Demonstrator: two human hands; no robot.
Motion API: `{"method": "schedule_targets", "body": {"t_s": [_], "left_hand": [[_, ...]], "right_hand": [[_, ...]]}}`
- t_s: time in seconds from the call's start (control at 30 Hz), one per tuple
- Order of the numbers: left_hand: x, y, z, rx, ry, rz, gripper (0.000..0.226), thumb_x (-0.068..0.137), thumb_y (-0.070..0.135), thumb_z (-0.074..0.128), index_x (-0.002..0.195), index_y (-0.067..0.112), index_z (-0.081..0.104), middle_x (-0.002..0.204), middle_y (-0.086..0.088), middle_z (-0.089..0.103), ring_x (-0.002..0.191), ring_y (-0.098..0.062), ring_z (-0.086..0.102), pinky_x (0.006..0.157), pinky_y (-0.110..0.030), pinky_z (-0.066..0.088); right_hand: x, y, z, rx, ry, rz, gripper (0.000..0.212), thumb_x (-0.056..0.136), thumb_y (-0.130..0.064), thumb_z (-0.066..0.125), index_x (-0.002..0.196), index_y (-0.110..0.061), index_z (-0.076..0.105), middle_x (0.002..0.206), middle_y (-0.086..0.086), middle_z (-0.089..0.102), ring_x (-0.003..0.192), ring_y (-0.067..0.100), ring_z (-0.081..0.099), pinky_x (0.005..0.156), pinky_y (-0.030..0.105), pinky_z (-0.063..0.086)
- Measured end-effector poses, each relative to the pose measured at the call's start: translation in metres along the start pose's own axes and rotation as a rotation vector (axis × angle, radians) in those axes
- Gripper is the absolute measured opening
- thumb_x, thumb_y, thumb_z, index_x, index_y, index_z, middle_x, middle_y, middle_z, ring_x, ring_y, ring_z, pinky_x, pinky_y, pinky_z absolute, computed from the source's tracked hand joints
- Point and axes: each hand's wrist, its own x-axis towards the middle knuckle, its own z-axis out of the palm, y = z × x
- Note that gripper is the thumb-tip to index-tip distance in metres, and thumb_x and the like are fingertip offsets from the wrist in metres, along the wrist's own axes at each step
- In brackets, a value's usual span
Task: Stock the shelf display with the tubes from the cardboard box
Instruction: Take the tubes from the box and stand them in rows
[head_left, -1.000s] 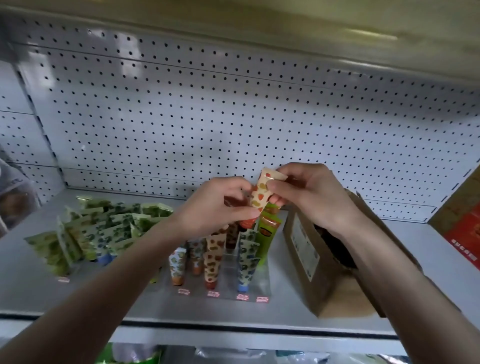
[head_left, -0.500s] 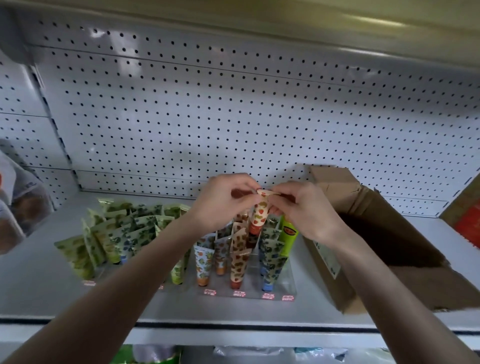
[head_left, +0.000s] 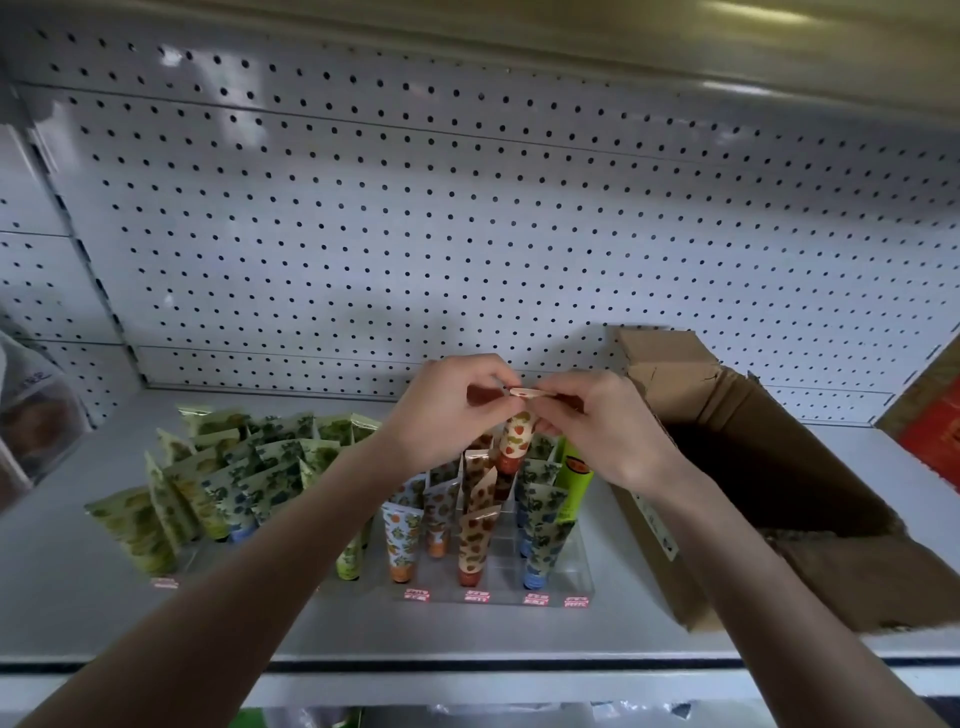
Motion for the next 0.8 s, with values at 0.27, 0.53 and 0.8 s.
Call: {"method": "schedule_targets", "body": {"t_s": [0.27,0.53,0.8], "left_hand": [[-0.001,-0.012,0.013,0.129,-0.045,0.032,0.004,0.083,0.020,0.066,0.082,0.019,0.070,0.074,0.010,0.069,0.067,-0.016,0.065,0.068,-0.042,0.053],[-0.004,-0.022,0.038,0.261,0.030,-0.006,0.010,0.080,0.023,0.069,0.073,0.016,0.071,0.070,0.010,0.068,0.067,-0.004,0.062,0.070,-0.035,0.053],[-0.008,-0.025,0.052,0.484,0.161,-0.117,0.018,0.077,0.037,0.065,0.070,0.023,0.073,0.080,0.005,0.061,0.086,-0.016,0.053,0.084,-0.036,0.039]], "right_hand": [[-0.002,0.013,0.013,-0.035,-0.086,0.047,0.020,0.092,-0.020,0.059,0.084,-0.006,0.070,0.076,0.008,0.068,0.072,0.023,0.060,0.068,0.024,0.045],[-0.029,0.027,0.000,0.150,0.180,0.143,0.018,0.087,-0.012,0.063,0.104,-0.013,0.070,0.096,-0.002,0.070,0.079,0.003,0.060,0.073,0.004,0.042],[-0.053,0.041,-0.020,0.352,0.258,0.129,0.013,0.085,-0.012,0.066,0.093,-0.022,0.070,0.082,-0.007,0.070,0.074,0.006,0.065,0.075,0.022,0.052]]}}
